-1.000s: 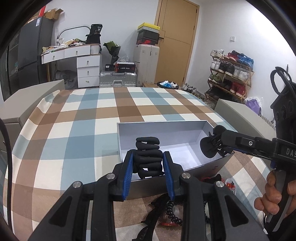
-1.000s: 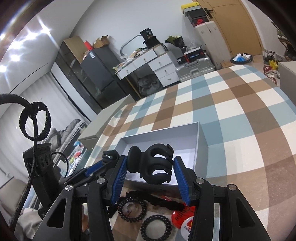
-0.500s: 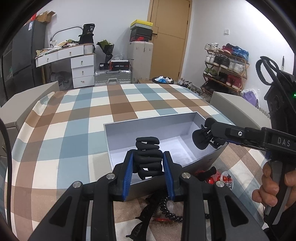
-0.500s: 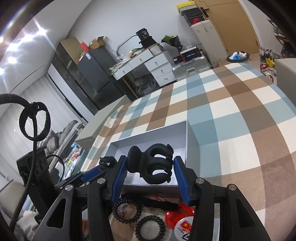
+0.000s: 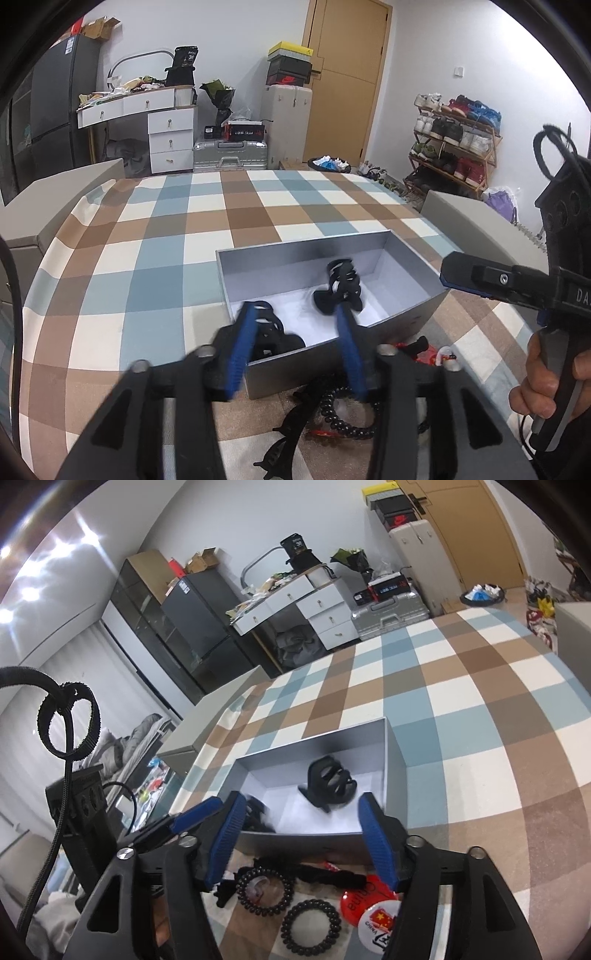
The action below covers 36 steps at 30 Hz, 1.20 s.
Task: Organize jewelry
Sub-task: 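Lift the black claw clip with the right gripper and drop it into the grey box, then grasp the white round badge with the right gripper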
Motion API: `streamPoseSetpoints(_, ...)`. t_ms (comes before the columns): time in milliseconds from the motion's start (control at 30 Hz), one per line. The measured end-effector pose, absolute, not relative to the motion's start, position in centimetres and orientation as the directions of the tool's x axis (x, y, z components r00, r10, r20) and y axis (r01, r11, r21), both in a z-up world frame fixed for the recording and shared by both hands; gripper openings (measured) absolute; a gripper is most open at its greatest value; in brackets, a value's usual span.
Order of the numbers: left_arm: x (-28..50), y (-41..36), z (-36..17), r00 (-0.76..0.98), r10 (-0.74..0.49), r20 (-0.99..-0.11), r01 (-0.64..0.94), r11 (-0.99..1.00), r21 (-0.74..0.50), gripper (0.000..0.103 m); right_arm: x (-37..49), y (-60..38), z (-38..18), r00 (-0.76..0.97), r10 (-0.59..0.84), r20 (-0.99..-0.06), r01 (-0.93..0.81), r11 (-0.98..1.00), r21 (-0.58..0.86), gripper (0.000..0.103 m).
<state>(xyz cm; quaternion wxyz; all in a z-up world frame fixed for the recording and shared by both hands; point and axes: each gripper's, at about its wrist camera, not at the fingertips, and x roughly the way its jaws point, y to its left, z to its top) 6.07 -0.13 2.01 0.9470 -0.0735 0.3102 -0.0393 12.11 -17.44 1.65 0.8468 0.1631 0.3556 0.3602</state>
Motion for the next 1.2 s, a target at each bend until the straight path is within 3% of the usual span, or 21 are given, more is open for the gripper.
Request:
streamPoseSetpoints(67,5.7,0.0,2.4,0.814,-0.124,-0.568,0.028,0.984,-0.176,0.063,11.6,-17.7,2.0,0.502,0.718,-0.482,-0.497,0.696,0.518,0.084)
streamPoseSetpoints(200,4.8,0.2,2.8,0.812,-0.113,-0.573,0.013,0.985,-0.174,0.079,10.6,-18.6,2.5,0.533,0.681,-0.501,-0.485,0.732,0.479,0.101)
streamPoseSetpoints(400,3.1,0.6,1.9,0.806,-0.069,-0.587,-0.013,0.991,-0.134,0.101,9.4,-19.4,1.5,0.537,0.628,-0.563,-0.475,0.777,0.414,0.103)
streamPoseSetpoints(700,2.6,0.7,-0.2,0.782,-0.056,-0.62,-0.015,0.994,-0.109,0.102,8.7,-19.7,-1.4,0.507,0.525,-0.683,-0.432,0.841,0.326,0.102)
streamPoseSetpoints(867,2.4,0.8,-0.6,0.775,-0.042,-0.63,-0.025,0.995,-0.096,0.102,8.4,-18.8,-2.5,0.484,0.493,-0.723,-0.461,0.846,0.268,0.08)
streamPoseSetpoints(1200,2.0,0.6,-1.0,0.769,-0.054,-0.637,-0.01,0.995,-0.097,0.102,7.9,-18.3,-3.5,0.478,0.476,-0.738,-0.475,0.847,0.238,0.076)
